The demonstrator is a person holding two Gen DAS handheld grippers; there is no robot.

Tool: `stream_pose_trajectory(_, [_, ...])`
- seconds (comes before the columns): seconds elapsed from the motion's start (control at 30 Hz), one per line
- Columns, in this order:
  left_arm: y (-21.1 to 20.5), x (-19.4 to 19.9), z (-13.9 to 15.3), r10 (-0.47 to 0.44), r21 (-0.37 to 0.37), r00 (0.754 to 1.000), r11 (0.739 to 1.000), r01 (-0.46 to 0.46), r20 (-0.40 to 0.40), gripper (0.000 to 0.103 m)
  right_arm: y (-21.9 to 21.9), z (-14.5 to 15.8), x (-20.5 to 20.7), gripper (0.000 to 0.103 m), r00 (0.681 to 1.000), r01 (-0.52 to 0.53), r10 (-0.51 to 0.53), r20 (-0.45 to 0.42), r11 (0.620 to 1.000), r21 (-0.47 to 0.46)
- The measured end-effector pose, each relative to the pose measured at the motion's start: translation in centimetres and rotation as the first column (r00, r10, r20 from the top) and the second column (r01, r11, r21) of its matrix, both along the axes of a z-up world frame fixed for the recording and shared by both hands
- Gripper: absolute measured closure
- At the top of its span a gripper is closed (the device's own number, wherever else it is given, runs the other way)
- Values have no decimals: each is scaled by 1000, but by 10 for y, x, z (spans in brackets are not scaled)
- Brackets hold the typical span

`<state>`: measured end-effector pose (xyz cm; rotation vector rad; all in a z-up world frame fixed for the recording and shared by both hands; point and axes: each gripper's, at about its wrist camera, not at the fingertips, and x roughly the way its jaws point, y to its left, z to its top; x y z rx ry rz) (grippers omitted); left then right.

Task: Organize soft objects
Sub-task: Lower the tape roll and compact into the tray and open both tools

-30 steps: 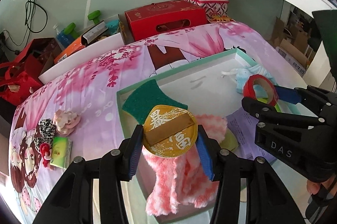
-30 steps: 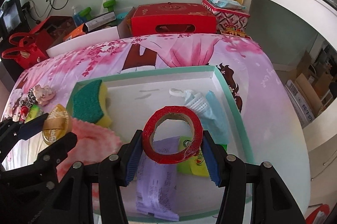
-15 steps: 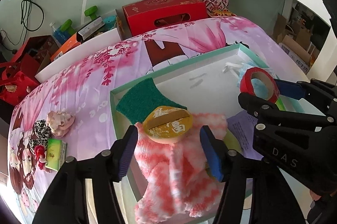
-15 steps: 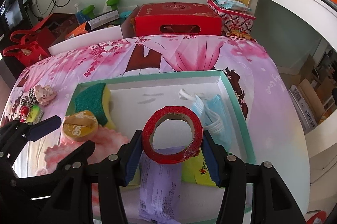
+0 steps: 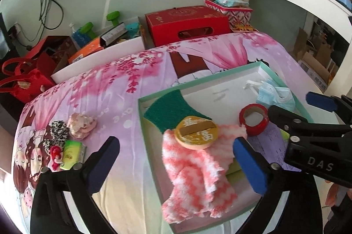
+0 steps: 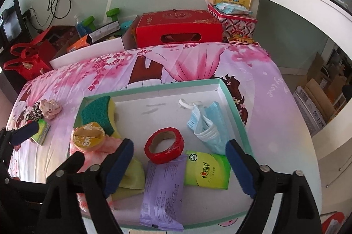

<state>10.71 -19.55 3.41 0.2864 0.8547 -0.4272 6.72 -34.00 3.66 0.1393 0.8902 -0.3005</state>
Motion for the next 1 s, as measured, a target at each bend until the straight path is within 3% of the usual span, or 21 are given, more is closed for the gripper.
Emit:
stream_pose_trajectory(0.07, [4, -1, 3, 13, -1, 1000, 1000, -13, 10, 0, 0, 3, -3, 0, 1000, 8, -8, 11, 1000, 1])
stream_pose_trajectory(0.6, [44, -13, 31, 105, -57, 994, 993, -103, 32, 0, 19, 39, -27, 0, 998, 12, -11, 58, 1000, -29])
stream_pose_trajectory(1.0, [120, -20, 28, 262, -94, 965, 961, -260, 5, 0, 64, 25, -40, 0, 999, -36, 35, 33, 999, 26])
